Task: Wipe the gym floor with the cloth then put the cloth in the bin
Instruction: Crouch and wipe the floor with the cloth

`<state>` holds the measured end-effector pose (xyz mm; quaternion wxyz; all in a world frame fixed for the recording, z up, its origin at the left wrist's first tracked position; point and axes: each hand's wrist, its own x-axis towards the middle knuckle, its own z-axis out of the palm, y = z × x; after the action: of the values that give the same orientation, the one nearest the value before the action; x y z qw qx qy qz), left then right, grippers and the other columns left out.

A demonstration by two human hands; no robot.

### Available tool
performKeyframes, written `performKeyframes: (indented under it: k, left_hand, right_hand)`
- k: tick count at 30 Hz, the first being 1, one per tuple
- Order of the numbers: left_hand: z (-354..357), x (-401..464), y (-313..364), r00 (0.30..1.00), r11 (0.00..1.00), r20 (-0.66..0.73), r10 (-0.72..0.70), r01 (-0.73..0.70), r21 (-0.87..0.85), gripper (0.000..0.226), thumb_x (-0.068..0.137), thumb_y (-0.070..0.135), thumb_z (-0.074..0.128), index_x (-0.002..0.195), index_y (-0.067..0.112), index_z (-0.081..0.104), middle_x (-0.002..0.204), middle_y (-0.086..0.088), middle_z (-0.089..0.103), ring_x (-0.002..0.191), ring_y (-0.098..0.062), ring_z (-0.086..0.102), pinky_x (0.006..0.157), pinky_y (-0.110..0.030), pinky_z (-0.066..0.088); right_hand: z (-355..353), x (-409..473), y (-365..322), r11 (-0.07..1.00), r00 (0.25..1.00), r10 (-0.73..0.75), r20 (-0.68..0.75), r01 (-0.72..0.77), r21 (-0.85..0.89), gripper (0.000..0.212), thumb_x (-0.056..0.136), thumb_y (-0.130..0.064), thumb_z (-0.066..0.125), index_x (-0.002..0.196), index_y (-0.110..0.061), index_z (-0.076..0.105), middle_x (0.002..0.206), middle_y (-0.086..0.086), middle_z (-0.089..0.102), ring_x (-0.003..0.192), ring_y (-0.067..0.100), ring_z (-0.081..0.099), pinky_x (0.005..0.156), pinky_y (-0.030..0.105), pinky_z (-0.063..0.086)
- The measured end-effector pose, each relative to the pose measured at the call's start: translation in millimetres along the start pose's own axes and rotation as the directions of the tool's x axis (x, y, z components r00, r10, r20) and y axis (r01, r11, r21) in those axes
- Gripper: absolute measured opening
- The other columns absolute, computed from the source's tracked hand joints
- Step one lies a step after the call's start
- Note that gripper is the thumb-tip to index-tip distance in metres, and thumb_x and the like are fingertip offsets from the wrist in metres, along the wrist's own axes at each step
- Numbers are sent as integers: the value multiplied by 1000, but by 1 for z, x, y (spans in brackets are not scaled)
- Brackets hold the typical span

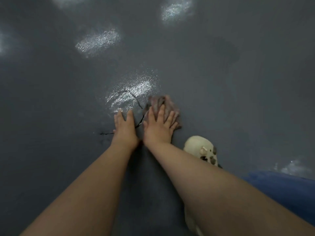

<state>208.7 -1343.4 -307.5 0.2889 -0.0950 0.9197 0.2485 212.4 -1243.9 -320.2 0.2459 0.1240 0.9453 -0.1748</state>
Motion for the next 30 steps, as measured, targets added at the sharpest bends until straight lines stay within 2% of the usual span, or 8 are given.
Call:
performKeyframes:
  k: [3, 6, 18, 20, 23, 25, 27, 30]
  left_hand:
    - [-5, -13, -18, 997, 995, 74, 6, -13, 95, 106, 76, 11, 75, 152, 16, 1, 155, -15, -21, 146, -28, -11, 118, -38, 14]
    - [-15, -23, -36, 996, 986, 85, -12, -2, 169, 106, 76, 6, 74, 152, 17, 0, 154, -13, -25, 144, -27, -18, 117, -38, 12]
    - [-55, -56, -124, 966, 900, 52, -251, 214, 379, 128, 67, 35, 83, 148, 33, -16, 153, -14, -28, 143, -35, -18, 115, -52, 5]
    - [-57, -57, -131, 950, 903, 63, -306, 268, 335, 132, 65, 36, 84, 147, 35, -18, 152, -14, -30, 142, -37, -19, 113, -58, 8]
    - [-57, -56, -134, 943, 910, 79, -323, 286, 300, 133, 63, 38, 85, 147, 34, -18, 153, -13, -29, 143, -38, -16, 111, -61, 14]
    - [-57, -56, -136, 948, 913, 80, -308, 271, 304, 133, 64, 40, 85, 148, 33, -17, 154, -13, -26, 144, -37, -13, 111, -59, 16]
    - [-57, -56, -141, 956, 914, 67, -285, 250, 320, 131, 64, 44, 83, 149, 31, -15, 155, -11, -24, 144, -36, -10, 113, -56, 16]
    - [-61, -59, -152, 969, 920, 57, -240, 209, 332, 127, 66, 43, 82, 150, 27, -13, 157, -8, -19, 145, -33, -6, 114, -53, 18]
  right_hand:
    - [2, -4, 19, 960, 977, -209, 46, 213, -183, 56, 99, -48, 30, 150, -38, 8, 159, 1, -16, 142, 40, -18, 111, 57, -10]
    - [-9, 8, 21, 945, 972, -221, 74, 233, -232, 56, 99, -49, 27, 149, -41, 4, 158, 0, -19, 141, 39, -20, 111, 57, -11]
    - [-25, 57, 15, 985, 982, 131, -139, -145, -91, 57, 99, -49, 29, 150, -39, 6, 159, 1, -13, 144, 38, -11, 112, 60, -3]
    - [-13, 46, -3, 993, 986, 86, -140, -96, -64, 56, 100, -46, 29, 151, -37, 8, 159, 2, -11, 144, 38, -11, 112, 59, -3]
    - [20, 9, -32, 963, 980, -193, -47, 180, -202, 55, 100, -43, 30, 151, -35, 11, 160, 5, -9, 143, 40, -10, 111, 61, -1]
    - [51, -29, -43, 846, 885, -466, 23, 453, -280, 51, 96, -42, 35, 146, -32, 33, 159, 10, 13, 142, 46, 9, 107, 68, 12]
    - [76, -64, -45, 658, 718, -685, 125, 682, -320, 50, 84, -44, 37, 126, -29, 60, 145, 11, 44, 130, 47, 39, 95, 71, 32]
    - [86, -73, -38, 445, 533, -804, 265, 834, -326, 50, 82, -47, 38, 121, -31, 64, 139, 7, 52, 125, 42, 48, 97, 65, 32]
